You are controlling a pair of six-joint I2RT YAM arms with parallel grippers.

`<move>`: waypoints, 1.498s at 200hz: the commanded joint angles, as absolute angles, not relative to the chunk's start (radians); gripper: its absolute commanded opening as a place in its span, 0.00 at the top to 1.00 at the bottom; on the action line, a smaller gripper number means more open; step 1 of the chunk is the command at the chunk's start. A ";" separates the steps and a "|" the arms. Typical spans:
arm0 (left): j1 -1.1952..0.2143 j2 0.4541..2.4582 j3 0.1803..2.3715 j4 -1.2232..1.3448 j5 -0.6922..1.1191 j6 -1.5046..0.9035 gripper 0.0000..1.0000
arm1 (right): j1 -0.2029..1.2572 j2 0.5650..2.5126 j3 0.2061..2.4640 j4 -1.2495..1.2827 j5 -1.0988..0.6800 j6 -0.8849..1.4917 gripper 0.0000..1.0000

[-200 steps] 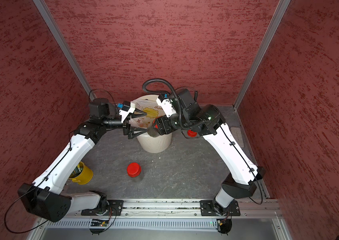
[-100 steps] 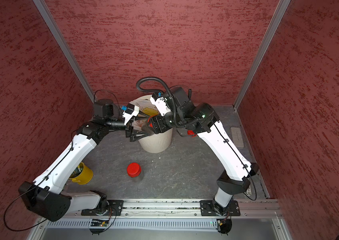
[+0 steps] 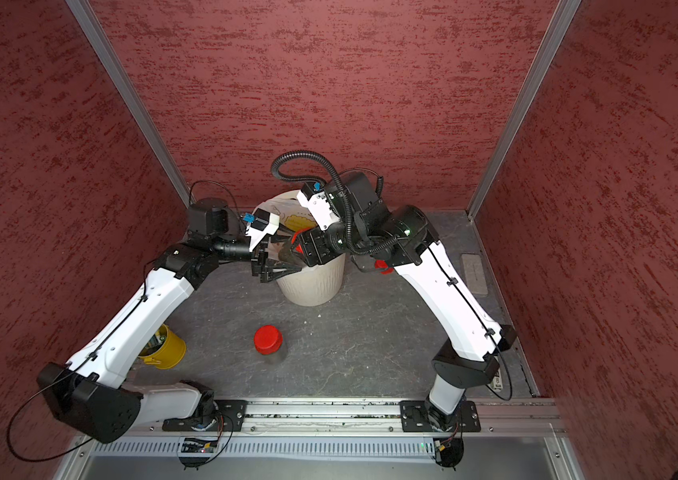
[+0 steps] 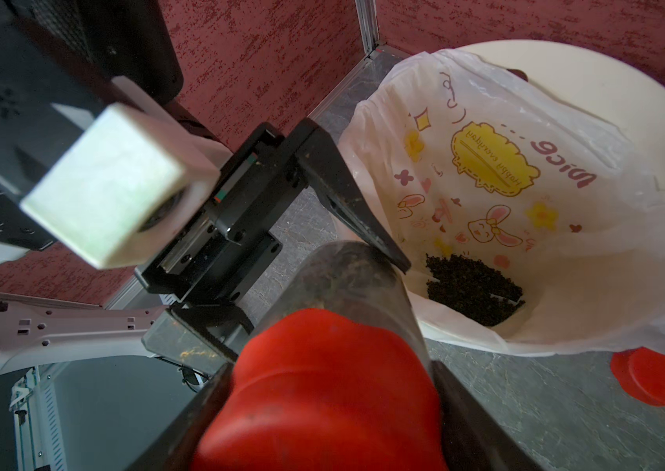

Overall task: Empty moldy tea leaves from jars
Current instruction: Pick up the jar from the center of the board.

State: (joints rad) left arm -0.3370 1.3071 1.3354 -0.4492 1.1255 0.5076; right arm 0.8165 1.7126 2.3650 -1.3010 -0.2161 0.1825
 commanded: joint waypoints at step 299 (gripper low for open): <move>-0.328 1.282 1.333 -0.502 1.181 0.567 0.36 | 0.822 1.737 2.401 -1.183 -0.221 0.163 0.32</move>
State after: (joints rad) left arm -0.3309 1.3071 1.3312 -0.4728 1.1511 0.5701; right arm 0.8165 1.7317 2.3650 -1.2690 -0.2348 0.1806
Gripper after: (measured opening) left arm 0.761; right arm 0.710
